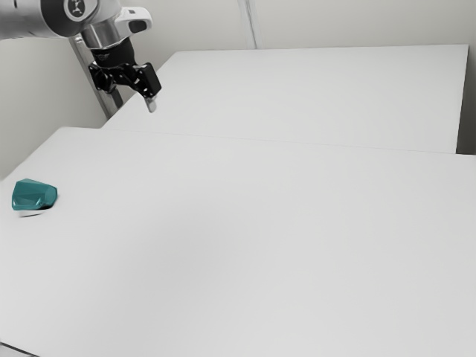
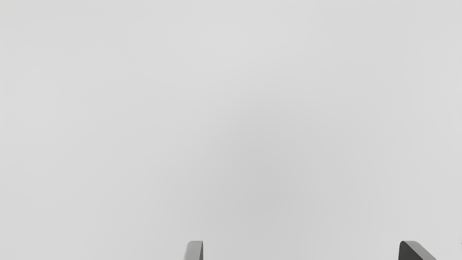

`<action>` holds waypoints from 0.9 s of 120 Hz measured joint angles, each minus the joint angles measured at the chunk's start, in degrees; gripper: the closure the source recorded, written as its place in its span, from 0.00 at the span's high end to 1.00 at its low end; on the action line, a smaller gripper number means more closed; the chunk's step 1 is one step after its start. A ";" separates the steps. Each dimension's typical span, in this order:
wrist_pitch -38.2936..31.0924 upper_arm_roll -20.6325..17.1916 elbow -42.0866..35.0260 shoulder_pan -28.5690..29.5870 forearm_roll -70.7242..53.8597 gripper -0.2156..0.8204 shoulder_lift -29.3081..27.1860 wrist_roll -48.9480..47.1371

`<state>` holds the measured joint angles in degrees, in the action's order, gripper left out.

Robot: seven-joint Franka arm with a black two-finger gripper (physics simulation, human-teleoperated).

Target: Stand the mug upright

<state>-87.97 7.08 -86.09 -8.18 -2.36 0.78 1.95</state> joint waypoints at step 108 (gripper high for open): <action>4.34 0.68 0.90 4.08 -0.20 0.78 -0.76 -0.59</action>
<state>-83.63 7.76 -85.19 -4.09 -2.56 0.01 1.36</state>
